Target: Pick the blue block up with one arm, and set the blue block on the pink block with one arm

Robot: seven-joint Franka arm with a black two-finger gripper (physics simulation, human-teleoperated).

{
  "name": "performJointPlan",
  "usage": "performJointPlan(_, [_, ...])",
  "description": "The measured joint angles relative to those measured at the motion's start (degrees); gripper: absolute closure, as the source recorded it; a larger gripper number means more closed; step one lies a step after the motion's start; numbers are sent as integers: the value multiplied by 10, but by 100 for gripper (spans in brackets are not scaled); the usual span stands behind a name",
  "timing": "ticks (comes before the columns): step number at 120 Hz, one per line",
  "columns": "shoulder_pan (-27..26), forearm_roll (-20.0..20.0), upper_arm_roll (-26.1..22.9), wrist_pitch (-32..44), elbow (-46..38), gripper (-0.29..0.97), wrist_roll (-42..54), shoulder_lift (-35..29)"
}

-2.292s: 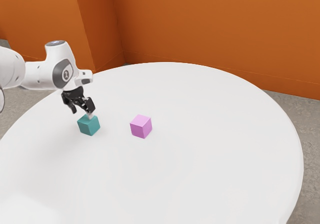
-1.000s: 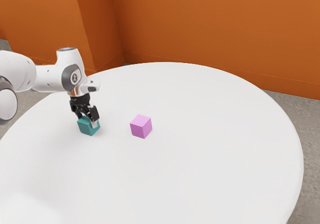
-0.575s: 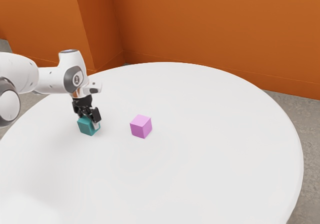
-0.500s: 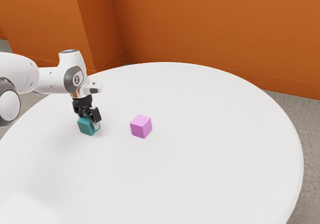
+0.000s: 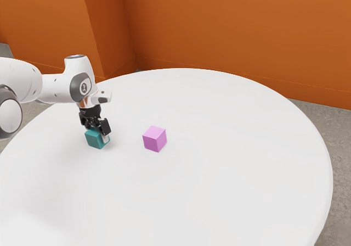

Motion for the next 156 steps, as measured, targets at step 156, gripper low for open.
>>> performJointPlan(156, [0, 2, -4, 0, -4, 28, -19, -5])
